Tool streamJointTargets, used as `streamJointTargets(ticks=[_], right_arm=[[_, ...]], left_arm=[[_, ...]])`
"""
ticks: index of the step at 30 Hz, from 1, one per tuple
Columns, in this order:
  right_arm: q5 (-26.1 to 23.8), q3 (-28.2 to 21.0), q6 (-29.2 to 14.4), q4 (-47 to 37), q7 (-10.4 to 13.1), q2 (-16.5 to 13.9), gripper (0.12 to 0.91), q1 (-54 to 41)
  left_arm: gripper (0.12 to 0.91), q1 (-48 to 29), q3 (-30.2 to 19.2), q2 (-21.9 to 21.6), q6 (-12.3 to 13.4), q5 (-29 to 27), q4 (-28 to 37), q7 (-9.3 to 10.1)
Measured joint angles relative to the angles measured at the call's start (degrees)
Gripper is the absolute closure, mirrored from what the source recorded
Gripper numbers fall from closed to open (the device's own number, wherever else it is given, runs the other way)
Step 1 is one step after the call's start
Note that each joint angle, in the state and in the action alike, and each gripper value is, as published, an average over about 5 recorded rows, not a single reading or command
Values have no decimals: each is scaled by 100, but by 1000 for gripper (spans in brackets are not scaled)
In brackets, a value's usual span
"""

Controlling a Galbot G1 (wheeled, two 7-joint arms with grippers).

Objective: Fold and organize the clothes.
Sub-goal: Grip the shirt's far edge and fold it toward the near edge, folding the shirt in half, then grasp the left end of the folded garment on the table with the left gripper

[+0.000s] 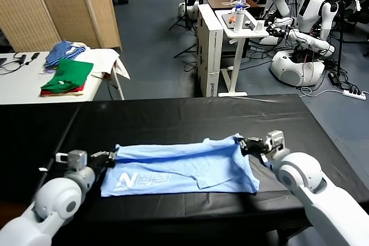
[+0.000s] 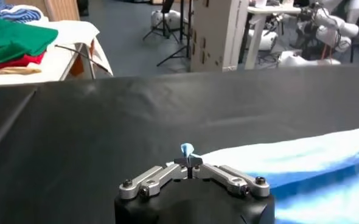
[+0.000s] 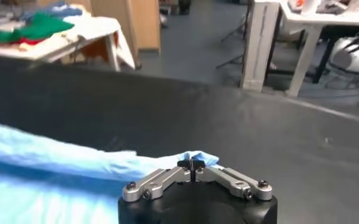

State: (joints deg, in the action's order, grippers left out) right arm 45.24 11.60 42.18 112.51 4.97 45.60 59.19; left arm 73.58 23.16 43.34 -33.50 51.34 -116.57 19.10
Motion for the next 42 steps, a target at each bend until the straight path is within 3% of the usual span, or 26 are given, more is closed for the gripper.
streamJointTargets(ticks=[17, 19, 21, 24, 31, 33, 35, 42], right_arm=[[-9, 61, 1, 46, -35, 79, 881, 196], [1, 112, 1, 100, -36, 68, 858, 256], [14, 186, 1, 172, -38, 44, 779, 343], [32, 330, 2, 300, -38, 10, 599, 509], [-4, 700, -32, 466, 74, 102, 193, 757], [-69, 731, -144, 405, 179, 191, 139, 714], [-186, 718, -304, 289, 247, 315, 125, 616], [-604, 570, -563, -312, 270, 851, 118, 170]], left_arm=[[883, 284, -7, 122, -28, -194, 51, -10], [879, 278, -9, 133, -25, -257, 74, -14], [853, 286, -9, 140, -23, -321, 79, -16], [726, 332, 9, 134, -40, -359, 34, 26], [293, 406, 169, 144, -138, -404, -174, 111], [191, 353, 227, 180, -81, -372, -189, 101], [142, 271, 263, 222, 11, -309, -164, 88], [124, -96, 142, 422, 169, -221, 142, 4]])
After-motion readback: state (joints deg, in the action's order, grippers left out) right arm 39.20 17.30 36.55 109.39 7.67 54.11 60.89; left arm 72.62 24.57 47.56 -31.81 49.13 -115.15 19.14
